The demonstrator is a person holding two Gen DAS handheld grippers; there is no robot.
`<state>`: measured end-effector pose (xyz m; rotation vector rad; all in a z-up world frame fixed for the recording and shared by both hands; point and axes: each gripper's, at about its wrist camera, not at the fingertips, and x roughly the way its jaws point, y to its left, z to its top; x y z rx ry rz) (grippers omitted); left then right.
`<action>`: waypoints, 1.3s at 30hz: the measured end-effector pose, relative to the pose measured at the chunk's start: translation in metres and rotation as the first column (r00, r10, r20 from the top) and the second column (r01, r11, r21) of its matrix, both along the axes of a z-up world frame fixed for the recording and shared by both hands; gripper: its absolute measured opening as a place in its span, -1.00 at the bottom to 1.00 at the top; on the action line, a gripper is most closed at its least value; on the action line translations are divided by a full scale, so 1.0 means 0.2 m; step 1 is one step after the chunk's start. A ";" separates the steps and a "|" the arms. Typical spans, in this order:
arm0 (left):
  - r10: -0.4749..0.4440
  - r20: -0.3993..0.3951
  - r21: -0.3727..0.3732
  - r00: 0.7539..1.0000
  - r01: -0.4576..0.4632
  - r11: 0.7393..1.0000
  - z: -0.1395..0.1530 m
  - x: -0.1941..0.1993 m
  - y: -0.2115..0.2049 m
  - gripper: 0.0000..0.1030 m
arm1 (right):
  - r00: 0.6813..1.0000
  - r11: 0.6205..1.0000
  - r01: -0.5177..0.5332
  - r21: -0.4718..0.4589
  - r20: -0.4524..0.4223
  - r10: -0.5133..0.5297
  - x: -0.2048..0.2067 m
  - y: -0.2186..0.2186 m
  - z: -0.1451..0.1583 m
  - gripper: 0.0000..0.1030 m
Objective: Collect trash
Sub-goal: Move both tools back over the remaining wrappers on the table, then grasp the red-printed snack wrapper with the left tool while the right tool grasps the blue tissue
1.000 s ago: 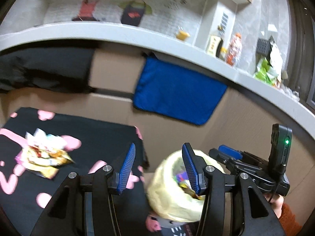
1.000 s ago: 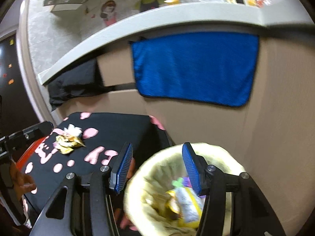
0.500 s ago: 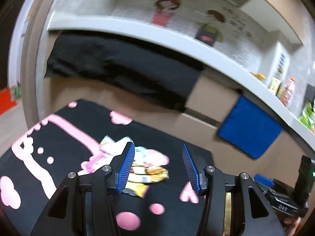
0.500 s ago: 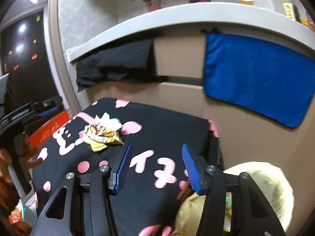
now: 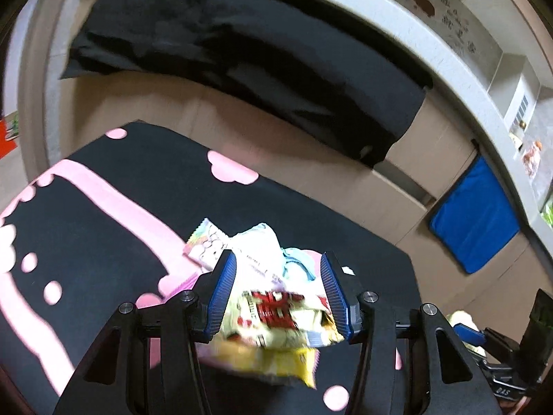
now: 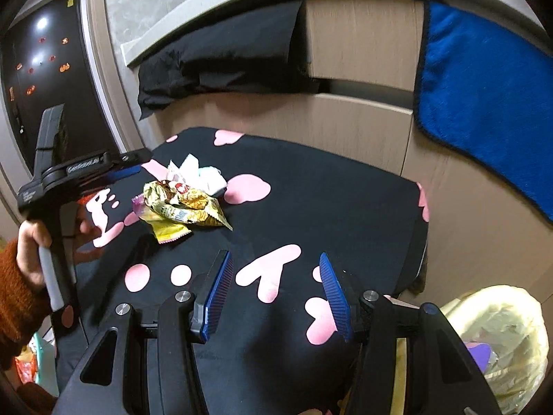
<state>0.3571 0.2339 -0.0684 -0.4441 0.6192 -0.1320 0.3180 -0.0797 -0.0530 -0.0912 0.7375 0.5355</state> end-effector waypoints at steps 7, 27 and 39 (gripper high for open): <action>-0.076 -0.088 -0.032 0.993 0.074 0.997 -0.14 0.05 -0.01 0.00 | 1.000 1.000 0.001 -0.010 -0.028 -0.001 0.04 0.02 -0.06 -0.03; -0.078 -0.056 -0.091 0.995 0.073 0.993 -0.11 -0.51 0.03 0.00 | 0.986 0.983 -0.167 -0.074 0.005 0.168 0.09 0.40 -0.02 -0.03; 0.085 -0.058 -0.089 0.995 -0.090 0.992 -0.13 -0.55 0.25 0.00 | 0.950 0.941 -0.313 -0.127 -0.067 0.306 0.54 0.98 -0.11 0.13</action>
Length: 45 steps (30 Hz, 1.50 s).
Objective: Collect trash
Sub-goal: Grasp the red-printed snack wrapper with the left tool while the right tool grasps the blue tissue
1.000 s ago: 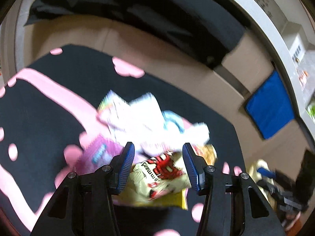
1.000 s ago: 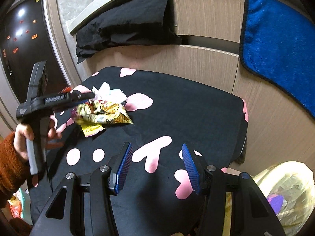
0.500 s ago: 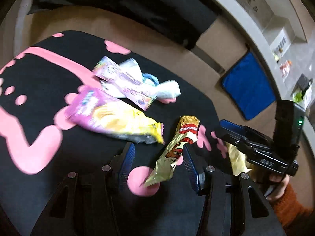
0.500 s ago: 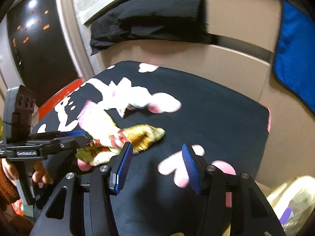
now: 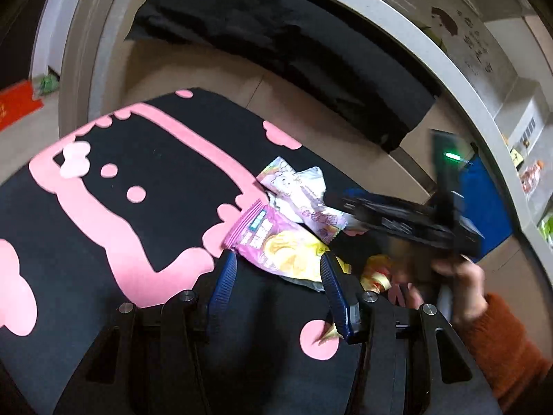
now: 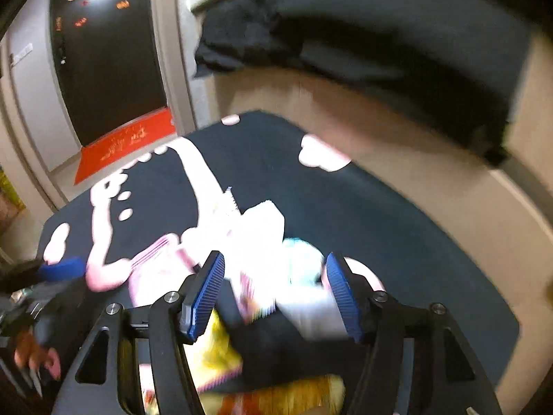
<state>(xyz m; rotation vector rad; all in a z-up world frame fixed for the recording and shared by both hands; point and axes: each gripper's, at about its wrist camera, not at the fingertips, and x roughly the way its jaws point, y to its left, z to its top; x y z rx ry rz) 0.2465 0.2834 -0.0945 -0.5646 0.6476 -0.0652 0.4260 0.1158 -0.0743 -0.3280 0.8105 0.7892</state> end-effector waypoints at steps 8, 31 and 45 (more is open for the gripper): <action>0.013 -0.020 -0.066 1.000 -0.015 0.998 -0.07 -0.02 0.06 0.00 | 0.972 0.998 0.063 0.005 -0.226 -0.060 0.15 -0.03 -0.15 -0.26; -0.169 0.003 -0.026 0.986 0.169 0.985 0.05 -0.05 -0.33 0.00 | 0.972 0.960 0.224 0.169 -0.115 -0.206 -0.48 -0.77 0.08 -0.32; -0.221 -0.042 0.077 0.974 0.224 0.972 0.09 0.00 -0.56 0.00 | 0.934 0.913 0.354 0.202 -0.126 -0.334 -0.44 -1.00 0.03 -0.32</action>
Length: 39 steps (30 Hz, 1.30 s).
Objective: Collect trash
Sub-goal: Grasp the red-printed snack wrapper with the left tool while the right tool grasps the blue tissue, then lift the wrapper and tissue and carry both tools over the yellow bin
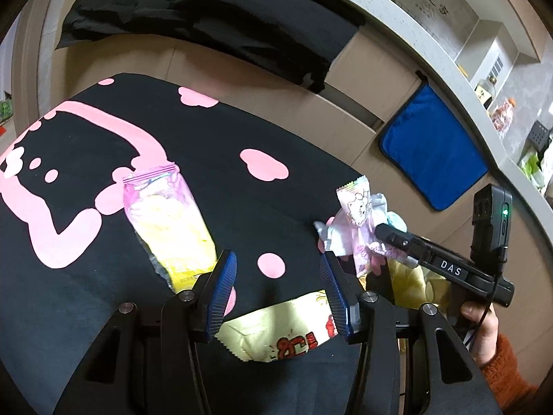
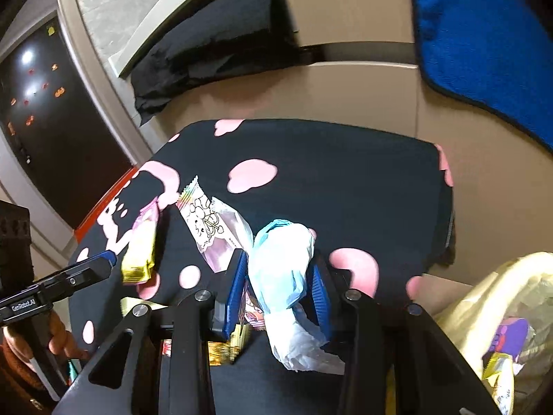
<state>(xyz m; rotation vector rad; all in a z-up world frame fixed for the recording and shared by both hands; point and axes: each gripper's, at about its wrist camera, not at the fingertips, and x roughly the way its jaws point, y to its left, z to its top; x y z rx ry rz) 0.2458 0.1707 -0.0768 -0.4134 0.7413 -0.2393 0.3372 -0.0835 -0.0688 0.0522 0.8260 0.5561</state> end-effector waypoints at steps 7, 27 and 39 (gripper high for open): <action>-0.037 -0.006 0.027 0.999 0.037 0.999 0.03 0.03 -0.11 0.00 | 0.999 0.998 0.041 0.053 -0.032 -0.039 0.04 -0.10 -0.01 -0.23; -0.068 -0.064 0.050 0.996 0.071 0.996 0.00 0.13 -0.29 0.00 | 0.997 0.997 -0.031 0.068 -0.061 0.035 0.00 -0.17 -0.14 0.07; -0.033 -0.093 0.025 0.995 0.035 0.999 -0.04 0.20 -0.29 0.00 | 0.997 0.996 -0.070 0.062 0.047 0.068 -0.09 -0.20 0.00 -0.53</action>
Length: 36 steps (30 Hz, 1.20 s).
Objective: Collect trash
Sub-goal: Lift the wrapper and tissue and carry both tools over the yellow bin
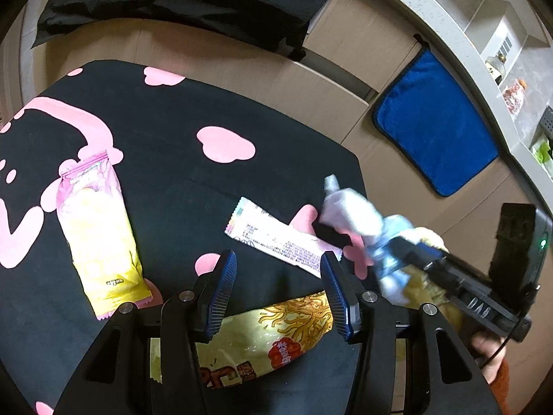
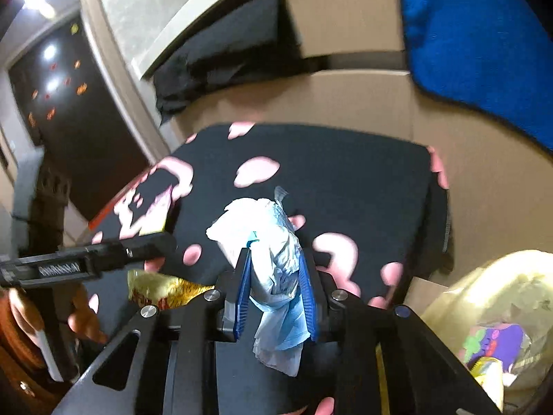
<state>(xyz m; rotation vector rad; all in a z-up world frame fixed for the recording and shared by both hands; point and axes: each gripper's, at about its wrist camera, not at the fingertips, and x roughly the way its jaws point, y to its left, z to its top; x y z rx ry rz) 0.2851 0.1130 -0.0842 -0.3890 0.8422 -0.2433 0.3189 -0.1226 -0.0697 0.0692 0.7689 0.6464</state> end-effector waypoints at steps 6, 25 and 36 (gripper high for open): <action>-0.077 0.034 0.087 0.996 0.074 0.993 -0.01 -0.12 0.00 0.00 | 0.998 0.997 0.054 0.059 -0.028 -0.052 -0.03 -0.09 0.01 -0.53; -0.146 -0.075 0.102 0.986 0.153 0.983 -0.12 -0.31 0.06 -0.27 | 0.993 0.995 0.098 0.016 -0.072 -0.096 -0.30 -0.06 -0.03 -0.52; -0.018 0.009 0.073 1.000 0.017 0.997 -0.03 -0.42 0.18 -0.39 | 0.995 0.995 0.056 -0.080 -0.077 -0.062 -0.36 0.13 -0.15 -0.12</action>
